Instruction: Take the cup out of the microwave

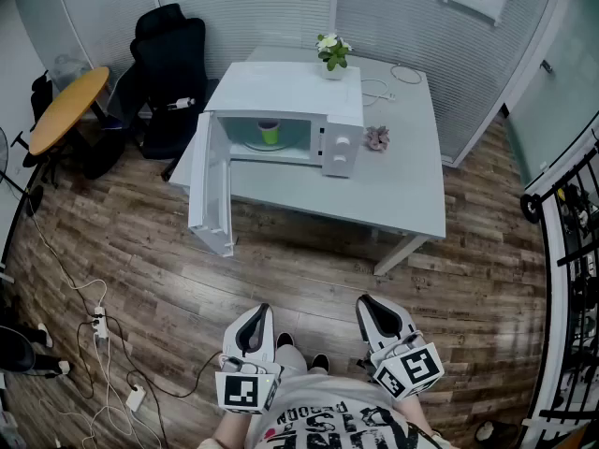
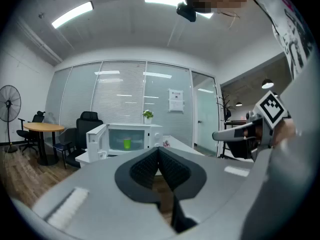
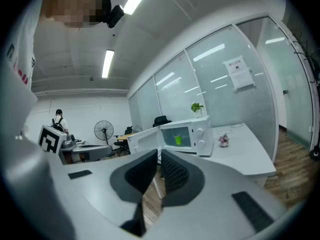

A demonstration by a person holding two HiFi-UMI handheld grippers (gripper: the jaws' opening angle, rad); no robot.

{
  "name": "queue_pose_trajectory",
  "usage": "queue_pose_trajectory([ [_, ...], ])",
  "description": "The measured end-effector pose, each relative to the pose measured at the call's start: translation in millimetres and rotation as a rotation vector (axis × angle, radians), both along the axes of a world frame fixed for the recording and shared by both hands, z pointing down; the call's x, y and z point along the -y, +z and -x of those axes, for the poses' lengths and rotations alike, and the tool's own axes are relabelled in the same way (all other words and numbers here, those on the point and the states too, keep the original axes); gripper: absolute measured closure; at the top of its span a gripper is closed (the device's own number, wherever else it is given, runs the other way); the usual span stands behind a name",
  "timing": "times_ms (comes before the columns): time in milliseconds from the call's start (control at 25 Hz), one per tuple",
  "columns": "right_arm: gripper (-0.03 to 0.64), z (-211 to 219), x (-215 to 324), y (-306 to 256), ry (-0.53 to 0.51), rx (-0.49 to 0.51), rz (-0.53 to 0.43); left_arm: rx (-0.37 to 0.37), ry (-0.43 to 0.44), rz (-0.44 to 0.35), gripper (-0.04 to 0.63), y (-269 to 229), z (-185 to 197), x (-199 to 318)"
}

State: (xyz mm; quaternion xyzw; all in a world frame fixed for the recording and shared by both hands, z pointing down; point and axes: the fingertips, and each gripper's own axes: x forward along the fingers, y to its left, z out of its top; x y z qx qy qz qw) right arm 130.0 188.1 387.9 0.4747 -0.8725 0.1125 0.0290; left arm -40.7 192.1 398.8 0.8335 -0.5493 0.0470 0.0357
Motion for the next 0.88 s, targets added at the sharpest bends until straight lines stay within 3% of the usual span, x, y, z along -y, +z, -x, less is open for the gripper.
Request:
queue_pose_trajectory([
  [240,0.583,-2.6,-44.2,2.4,0.021,0.006,0.005,-0.019,-0.014,-0.015,0.583,-3.8,1.4,-43.8],
  [400,0.583,5.3,-62.4,0.7,0.012,0.010,0.007,-0.025,0.010,-0.054,0.583,-20.5,-3.1,-52.4],
  [560,0.583,11.0,-74.2,-0.8,-0.003,0.010,0.007,0.003,0.024,-0.025,0.583,-21.6,-6.8,-65.7],
  [880,0.583,2.0,-83.1,-5.7,-0.025,0.025,-0.009,-0.010,0.051,-0.046,0.583,-25.1,-19.0,-67.0],
])
